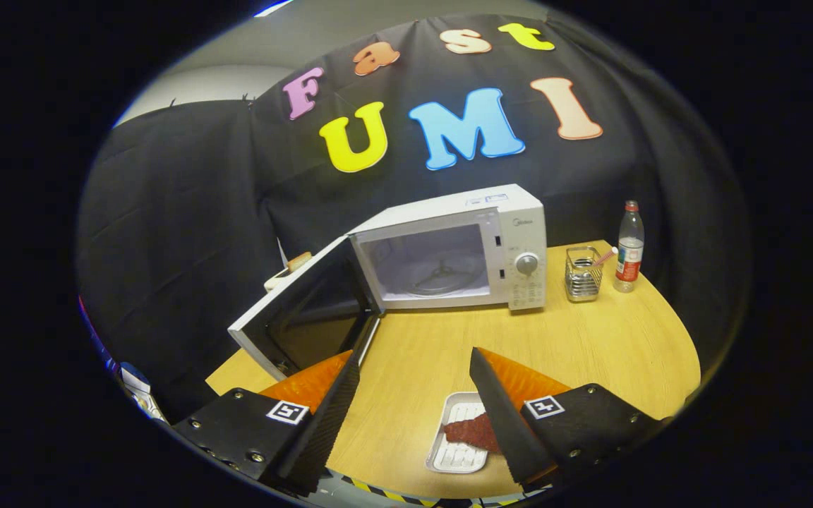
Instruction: Open the microwave, put the food inside, and close the microwave door.
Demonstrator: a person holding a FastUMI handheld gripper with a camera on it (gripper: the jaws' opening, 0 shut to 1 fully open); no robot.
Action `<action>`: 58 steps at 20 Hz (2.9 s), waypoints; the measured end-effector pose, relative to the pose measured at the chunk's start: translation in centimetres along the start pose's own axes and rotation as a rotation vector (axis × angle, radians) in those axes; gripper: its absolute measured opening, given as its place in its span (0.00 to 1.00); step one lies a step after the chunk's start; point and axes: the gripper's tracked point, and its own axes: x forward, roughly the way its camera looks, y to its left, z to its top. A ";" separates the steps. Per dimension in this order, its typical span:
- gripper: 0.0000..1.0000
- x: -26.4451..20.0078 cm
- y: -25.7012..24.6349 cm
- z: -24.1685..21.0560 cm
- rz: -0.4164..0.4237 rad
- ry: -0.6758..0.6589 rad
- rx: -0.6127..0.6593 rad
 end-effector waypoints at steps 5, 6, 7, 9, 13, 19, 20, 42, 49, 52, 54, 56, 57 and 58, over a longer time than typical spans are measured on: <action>0.95 0.6 -4.5 -1.9 -0.048 0.059 0.120; 0.95 0.6 -5.3 -2.7 -0.053 0.079 0.146; 0.95 0.6 -6.1 -3.5 -0.059 0.096 0.172; 0.96 0.7 -7.4 -5.0 -0.064 0.133 0.231; 0.96 0.9 -9.4 -8.0 -0.074 0.200 0.349; 0.89 0.9 -9.5 -11.4 -0.029 0.278 0.612; 0.78 0.9 -9.9 -12.0 -0.040 0.288 0.640; 0.01 -1.4 -6.5 -9.8 -0.063 0.170 0.673; 0.01 -2.0 -3.2 -5.3 -0.021 0.064 0.673; 0.01 -1.1 -1.4 -3.5 0.001 0.047 0.629; 0.01 -0.1 -0.3 -2.2 0.010 0.039 0.583; 0.01 1.4 0.7 -0.7 0.021 0.019 0.548; 0.01 2.2 1.2 -0.2 0.032 0.011 0.545; 0.01 3.0 1.6 0.4 0.042 0.010 0.542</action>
